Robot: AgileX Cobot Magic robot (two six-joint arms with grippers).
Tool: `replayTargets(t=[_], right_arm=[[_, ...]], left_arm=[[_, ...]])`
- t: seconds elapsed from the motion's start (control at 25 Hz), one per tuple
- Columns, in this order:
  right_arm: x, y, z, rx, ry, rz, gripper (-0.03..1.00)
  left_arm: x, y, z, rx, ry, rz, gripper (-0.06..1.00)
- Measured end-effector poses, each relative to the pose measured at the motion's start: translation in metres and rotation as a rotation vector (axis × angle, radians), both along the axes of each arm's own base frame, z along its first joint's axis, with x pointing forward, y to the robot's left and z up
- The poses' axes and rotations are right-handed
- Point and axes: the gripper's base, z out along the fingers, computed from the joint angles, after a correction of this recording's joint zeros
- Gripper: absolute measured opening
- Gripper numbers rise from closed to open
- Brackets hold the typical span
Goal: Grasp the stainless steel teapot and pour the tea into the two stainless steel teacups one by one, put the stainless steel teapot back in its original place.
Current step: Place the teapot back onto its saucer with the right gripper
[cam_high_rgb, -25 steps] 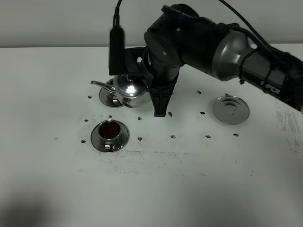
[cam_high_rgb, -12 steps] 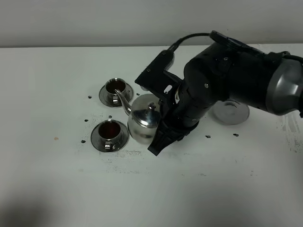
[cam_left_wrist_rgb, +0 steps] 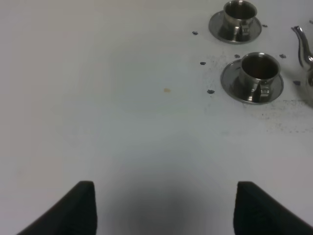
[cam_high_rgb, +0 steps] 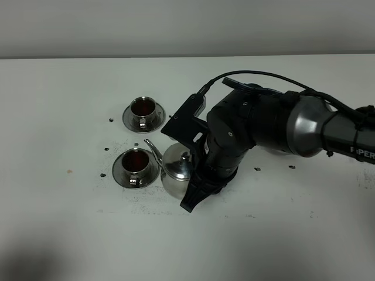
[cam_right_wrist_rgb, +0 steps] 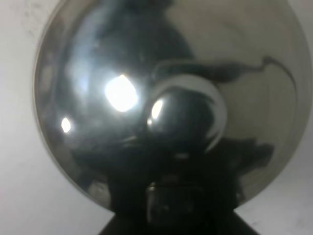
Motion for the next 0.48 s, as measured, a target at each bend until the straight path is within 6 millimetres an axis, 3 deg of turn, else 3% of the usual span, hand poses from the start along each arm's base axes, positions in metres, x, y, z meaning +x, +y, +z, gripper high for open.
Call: replayTargets(t=[0.28, 0.48], right_arm=[[0.003, 0.002, -0.012, -0.020, -0.005, 0.012, 0.20], [0.000, -0.002, 0.007, 0.001, -0.026, 0.008, 0.20]], left_arm=[[0.000, 0.000, 0.000, 0.000, 0.000, 0.000, 0.58], [0.000, 0.000, 0.000, 0.000, 0.000, 0.000, 0.58]])
